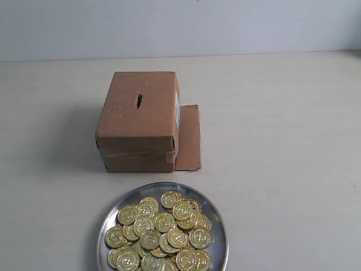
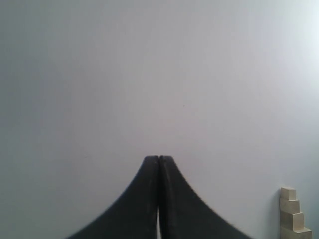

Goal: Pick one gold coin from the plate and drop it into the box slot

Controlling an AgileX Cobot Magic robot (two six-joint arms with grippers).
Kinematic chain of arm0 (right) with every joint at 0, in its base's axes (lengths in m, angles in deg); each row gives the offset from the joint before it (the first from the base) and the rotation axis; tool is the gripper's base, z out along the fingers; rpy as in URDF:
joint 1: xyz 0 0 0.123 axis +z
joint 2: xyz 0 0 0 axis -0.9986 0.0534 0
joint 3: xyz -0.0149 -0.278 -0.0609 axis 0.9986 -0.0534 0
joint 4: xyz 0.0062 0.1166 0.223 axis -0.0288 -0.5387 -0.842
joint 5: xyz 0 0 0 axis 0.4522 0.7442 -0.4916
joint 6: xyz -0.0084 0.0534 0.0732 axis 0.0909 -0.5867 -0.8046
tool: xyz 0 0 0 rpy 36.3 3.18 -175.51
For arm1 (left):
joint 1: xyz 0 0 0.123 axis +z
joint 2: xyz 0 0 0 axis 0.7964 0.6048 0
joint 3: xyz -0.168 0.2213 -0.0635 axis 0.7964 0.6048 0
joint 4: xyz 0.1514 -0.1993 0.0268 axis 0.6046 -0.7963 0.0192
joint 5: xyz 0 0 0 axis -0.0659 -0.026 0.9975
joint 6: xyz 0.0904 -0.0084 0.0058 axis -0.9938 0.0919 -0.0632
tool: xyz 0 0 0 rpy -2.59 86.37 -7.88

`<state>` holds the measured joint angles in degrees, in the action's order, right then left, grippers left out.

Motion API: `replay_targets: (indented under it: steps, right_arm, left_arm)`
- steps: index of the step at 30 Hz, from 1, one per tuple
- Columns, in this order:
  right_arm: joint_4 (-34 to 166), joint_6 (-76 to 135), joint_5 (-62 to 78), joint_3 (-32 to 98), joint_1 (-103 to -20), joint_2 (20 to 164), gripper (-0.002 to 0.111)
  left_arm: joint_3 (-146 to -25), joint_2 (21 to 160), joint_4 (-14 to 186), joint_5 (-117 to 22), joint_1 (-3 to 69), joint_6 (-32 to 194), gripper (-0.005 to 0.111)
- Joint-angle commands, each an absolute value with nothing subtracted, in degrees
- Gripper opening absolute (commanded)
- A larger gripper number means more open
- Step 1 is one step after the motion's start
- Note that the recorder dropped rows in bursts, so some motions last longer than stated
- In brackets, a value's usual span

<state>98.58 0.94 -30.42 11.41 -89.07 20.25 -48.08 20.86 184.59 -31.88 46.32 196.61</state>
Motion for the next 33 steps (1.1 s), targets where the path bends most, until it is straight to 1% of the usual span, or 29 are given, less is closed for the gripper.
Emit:
replay_targets:
  steps: [1, 8, 11, 13, 14, 15, 23, 31, 32, 33]
  right_arm:
    - [98.76, 0.98, -30.02, 10.28, -89.33, 20.30, 0.000]
    - [98.02, 0.98, -29.92, 3.39, -89.33, 20.30, 0.000]
    - [89.87, 0.98, -29.92, 0.12, -89.33, 20.17, 0.000]
    - [79.90, 0.98, -29.92, -2.02, -89.33, 20.13, 0.000]
    - [78.65, 0.98, -29.92, -2.67, -89.33, 20.13, 0.000]
    - [78.29, 0.98, -29.92, -3.55, -89.33, 20.13, 0.000]
    - [78.19, 0.98, -30.01, -3.98, -89.33, 20.13, 0.000]
    - [78.19, 0.98, -30.01, -3.98, -89.33, 20.13, 0.000]
    - [78.19, 0.98, -30.01, -3.98, -89.33, 20.13, 0.000]
    - [78.19, 0.98, -30.01, -3.98, -89.33, 20.13, 0.000]
  left_arm:
    - [-47.61, 20.66, 184.79, -31.71, 46.42, 196.85, 0.000]
    - [-47.08, 20.66, 181.52, -31.46, 46.42, 196.85, 0.000]
    - [-46.54, 20.66, 175.16, -31.02, 46.42, 196.85, 0.000]
    - [-46.42, 20.66, 175.81, -30.89, 46.42, 196.85, 0.000]
    - [-46.32, 20.66, 176.34, -30.79, 46.42, 196.85, 0.000]
    - [-46.32, 20.66, 186.04, -30.28, 46.42, 196.85, 0.000]
    - [-42.94, 20.66, 186.04, -28.94, 46.74, 194.67, 0.000]
    - [-42.71, 20.66, 186.04, -28.50, 47.61, 194.67, 0.000]
    - [-42.59, 20.66, 185.10, -28.30, 47.61, 194.52, 0.000]
    - [-42.12, 20.66, 177.68, -28.85, 47.50, 194.52, 0.000]
